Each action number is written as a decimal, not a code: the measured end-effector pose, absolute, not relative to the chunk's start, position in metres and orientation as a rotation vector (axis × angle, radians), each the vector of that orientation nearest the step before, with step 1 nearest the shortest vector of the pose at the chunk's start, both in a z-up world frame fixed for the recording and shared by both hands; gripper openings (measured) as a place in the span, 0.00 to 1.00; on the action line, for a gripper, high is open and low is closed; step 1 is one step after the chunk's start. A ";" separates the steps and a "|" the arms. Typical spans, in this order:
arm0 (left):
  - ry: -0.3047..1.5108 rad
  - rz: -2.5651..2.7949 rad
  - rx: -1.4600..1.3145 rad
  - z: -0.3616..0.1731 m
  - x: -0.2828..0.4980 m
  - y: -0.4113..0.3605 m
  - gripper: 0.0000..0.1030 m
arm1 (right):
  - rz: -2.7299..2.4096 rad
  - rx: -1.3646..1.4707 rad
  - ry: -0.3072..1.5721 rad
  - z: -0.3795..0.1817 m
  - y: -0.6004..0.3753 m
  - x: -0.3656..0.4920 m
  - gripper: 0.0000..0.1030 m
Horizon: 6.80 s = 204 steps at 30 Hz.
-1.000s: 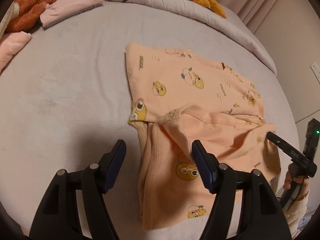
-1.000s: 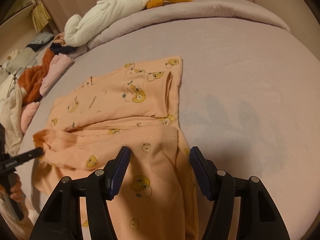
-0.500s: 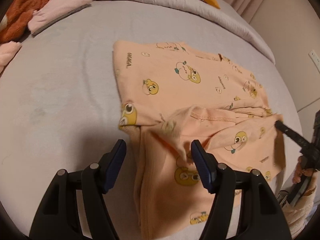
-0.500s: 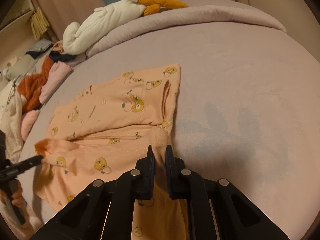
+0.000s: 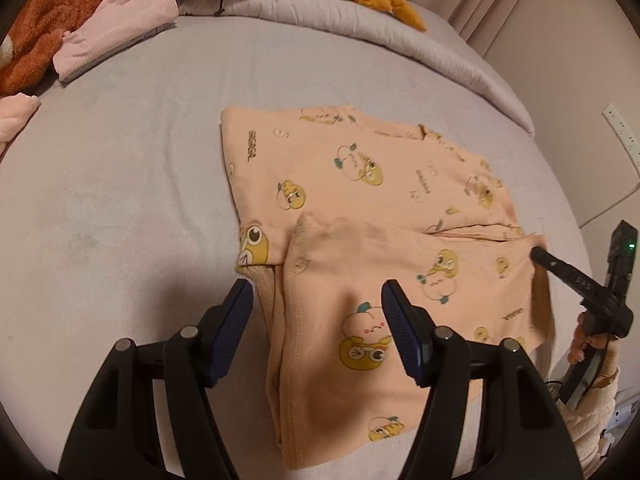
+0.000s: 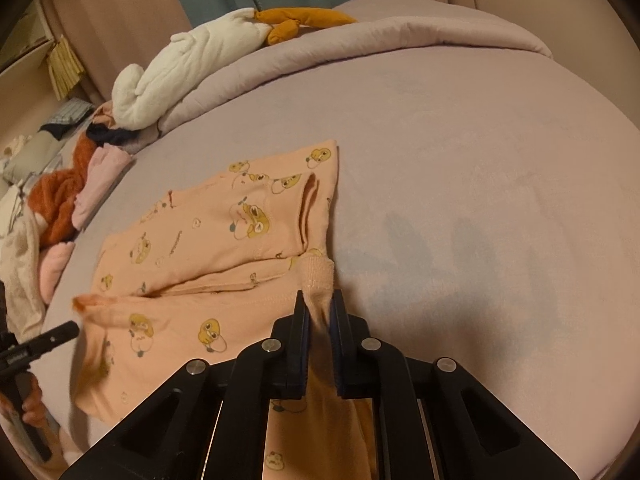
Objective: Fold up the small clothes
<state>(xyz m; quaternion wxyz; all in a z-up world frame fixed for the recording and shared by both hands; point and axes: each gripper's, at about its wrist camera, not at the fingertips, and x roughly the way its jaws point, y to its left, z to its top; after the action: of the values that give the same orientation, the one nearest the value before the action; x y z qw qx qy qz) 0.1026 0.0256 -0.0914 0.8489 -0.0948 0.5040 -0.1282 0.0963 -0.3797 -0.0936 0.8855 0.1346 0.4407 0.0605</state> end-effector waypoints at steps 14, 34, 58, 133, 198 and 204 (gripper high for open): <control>1.107 -0.186 -0.206 -0.110 0.127 0.019 0.05 | 0.109 0.246 0.897 -0.089 -0.375 0.087 0.10; 0.869 -0.175 -0.204 -0.021 0.101 0.018 0.03 | 0.181 0.239 0.720 -0.032 -0.373 0.075 0.07; 0.834 -0.118 -0.281 -0.019 0.185 0.035 0.03 | 0.190 0.172 0.706 -0.022 -0.359 0.159 0.07; 1.129 -0.187 -0.406 -0.127 0.148 0.037 0.30 | 0.176 0.469 0.949 -0.118 -0.374 0.108 0.69; 1.023 -0.067 -0.326 -0.068 0.022 0.084 0.19 | 0.333 0.091 0.719 -0.017 -0.269 0.056 0.14; 1.034 -0.046 -0.343 -0.071 0.022 0.093 0.19 | 0.446 0.025 0.758 -0.027 -0.237 0.054 0.14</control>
<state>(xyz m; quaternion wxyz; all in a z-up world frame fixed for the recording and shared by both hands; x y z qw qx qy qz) 0.0219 0.0929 -0.0706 0.8549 -0.1632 0.4920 -0.0217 0.0536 -0.2367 -0.0269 0.9047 0.0122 0.3671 0.2161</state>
